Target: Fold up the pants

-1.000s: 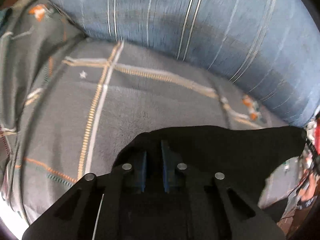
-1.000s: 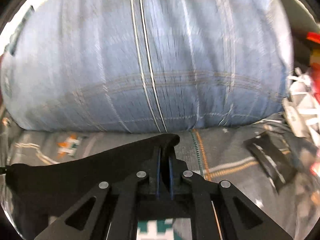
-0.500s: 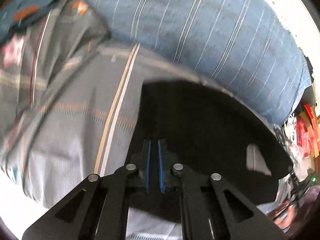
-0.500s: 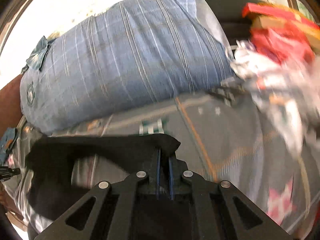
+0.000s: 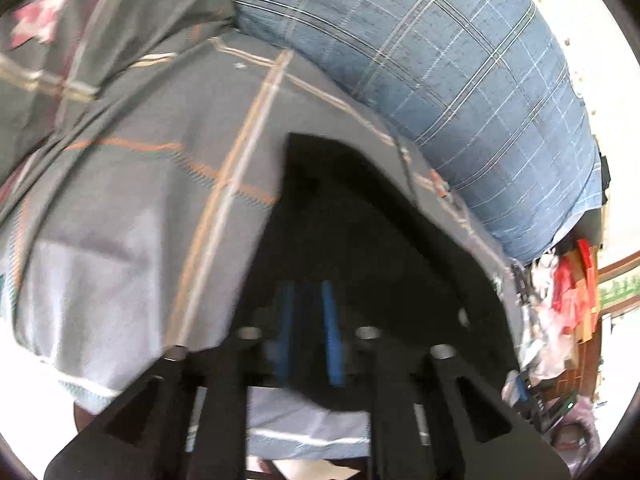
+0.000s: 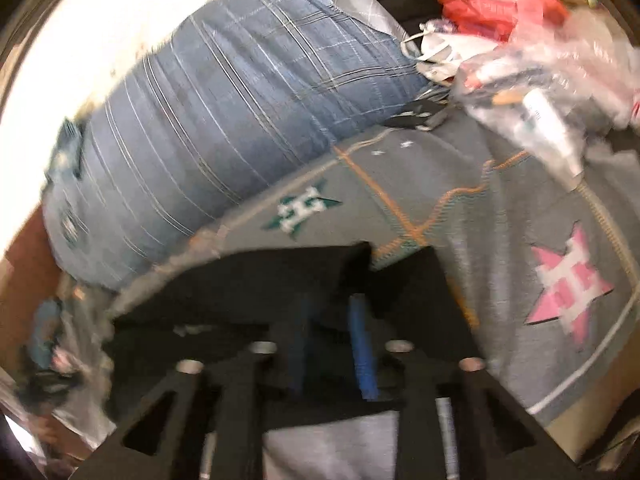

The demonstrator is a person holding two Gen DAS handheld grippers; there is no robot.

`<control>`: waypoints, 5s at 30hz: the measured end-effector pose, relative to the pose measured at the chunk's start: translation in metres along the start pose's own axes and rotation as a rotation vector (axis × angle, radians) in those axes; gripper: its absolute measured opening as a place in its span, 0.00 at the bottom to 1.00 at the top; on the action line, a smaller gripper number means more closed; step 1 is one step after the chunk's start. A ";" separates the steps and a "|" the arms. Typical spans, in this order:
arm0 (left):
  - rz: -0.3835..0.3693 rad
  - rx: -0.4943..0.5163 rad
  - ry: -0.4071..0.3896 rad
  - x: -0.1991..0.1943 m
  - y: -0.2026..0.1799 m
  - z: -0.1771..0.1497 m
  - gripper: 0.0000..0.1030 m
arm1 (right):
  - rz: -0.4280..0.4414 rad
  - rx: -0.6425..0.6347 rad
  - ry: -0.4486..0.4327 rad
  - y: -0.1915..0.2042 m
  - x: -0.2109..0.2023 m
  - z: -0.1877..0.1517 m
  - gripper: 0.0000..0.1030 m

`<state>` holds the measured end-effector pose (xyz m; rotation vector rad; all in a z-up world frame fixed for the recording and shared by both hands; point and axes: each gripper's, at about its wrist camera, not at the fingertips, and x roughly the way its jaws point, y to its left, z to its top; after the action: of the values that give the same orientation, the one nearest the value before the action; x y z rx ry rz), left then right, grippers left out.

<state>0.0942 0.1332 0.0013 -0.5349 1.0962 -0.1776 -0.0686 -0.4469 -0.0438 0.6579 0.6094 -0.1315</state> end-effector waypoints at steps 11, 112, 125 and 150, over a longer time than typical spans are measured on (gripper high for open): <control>-0.045 -0.128 0.211 0.073 -0.037 0.091 0.55 | 0.230 0.362 0.199 -0.003 0.077 0.005 0.54; -0.029 -0.028 0.180 0.043 0.012 -0.065 0.13 | -0.005 0.328 0.089 -0.091 0.004 -0.041 0.11; -0.139 0.046 0.060 -0.023 0.012 -0.051 0.49 | -0.081 0.144 0.011 -0.074 0.018 0.022 0.43; -0.060 -0.001 0.131 0.004 0.016 -0.022 0.33 | -0.082 0.187 0.001 -0.071 -0.015 -0.006 0.30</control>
<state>0.0751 0.1380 -0.0172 -0.5637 1.2084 -0.2677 -0.1051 -0.5004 -0.0775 0.8142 0.6302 -0.2668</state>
